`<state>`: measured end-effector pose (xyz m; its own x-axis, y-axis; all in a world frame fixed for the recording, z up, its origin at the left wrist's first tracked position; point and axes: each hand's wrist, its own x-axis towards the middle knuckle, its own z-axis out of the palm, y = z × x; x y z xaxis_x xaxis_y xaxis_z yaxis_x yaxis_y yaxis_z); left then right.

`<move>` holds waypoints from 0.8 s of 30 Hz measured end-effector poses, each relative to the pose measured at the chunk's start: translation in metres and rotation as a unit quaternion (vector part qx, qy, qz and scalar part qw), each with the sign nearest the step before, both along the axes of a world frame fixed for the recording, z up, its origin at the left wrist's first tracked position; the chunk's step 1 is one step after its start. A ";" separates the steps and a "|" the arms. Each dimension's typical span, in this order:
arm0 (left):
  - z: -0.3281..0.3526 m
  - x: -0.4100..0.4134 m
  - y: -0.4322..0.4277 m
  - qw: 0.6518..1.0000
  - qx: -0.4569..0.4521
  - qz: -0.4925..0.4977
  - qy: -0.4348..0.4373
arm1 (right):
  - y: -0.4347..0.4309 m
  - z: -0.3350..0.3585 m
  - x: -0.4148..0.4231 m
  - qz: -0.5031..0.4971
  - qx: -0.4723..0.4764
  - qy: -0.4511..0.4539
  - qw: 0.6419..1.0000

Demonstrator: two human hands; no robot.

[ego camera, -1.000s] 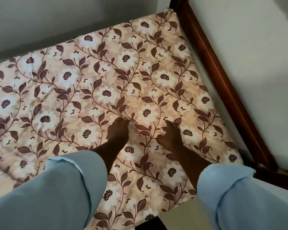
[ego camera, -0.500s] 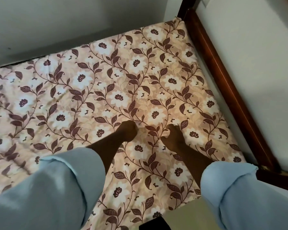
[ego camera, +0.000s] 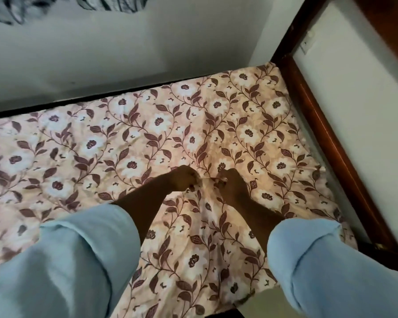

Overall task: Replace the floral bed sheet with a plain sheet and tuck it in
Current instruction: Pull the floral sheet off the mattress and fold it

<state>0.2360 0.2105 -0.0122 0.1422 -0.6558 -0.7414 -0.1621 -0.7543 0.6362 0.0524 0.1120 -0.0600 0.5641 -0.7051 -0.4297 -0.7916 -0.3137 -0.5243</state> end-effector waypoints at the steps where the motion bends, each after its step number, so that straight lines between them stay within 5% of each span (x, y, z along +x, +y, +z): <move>1: 0.005 0.008 0.011 0.999 -0.001 0.028 0.018 | 0.009 0.006 0.009 -0.011 0.006 -0.017 1.000; 11: 0.054 0.059 0.109 0.994 0.009 0.054 0.098 | 0.099 0.060 0.098 -0.089 0.137 -0.105 0.981; 17: 0.067 0.090 0.186 0.971 0.036 0.136 0.192 | 0.155 0.084 0.142 -0.197 0.313 -0.172 0.913; 21: 0.079 0.100 0.215 0.970 0.055 0.104 0.213 | 0.183 0.107 0.171 -0.271 0.413 -0.174 0.852; 24: 0.089 0.104 0.239 0.965 0.087 0.069 0.237 | 0.204 0.108 0.189 -0.173 0.351 -0.093 0.915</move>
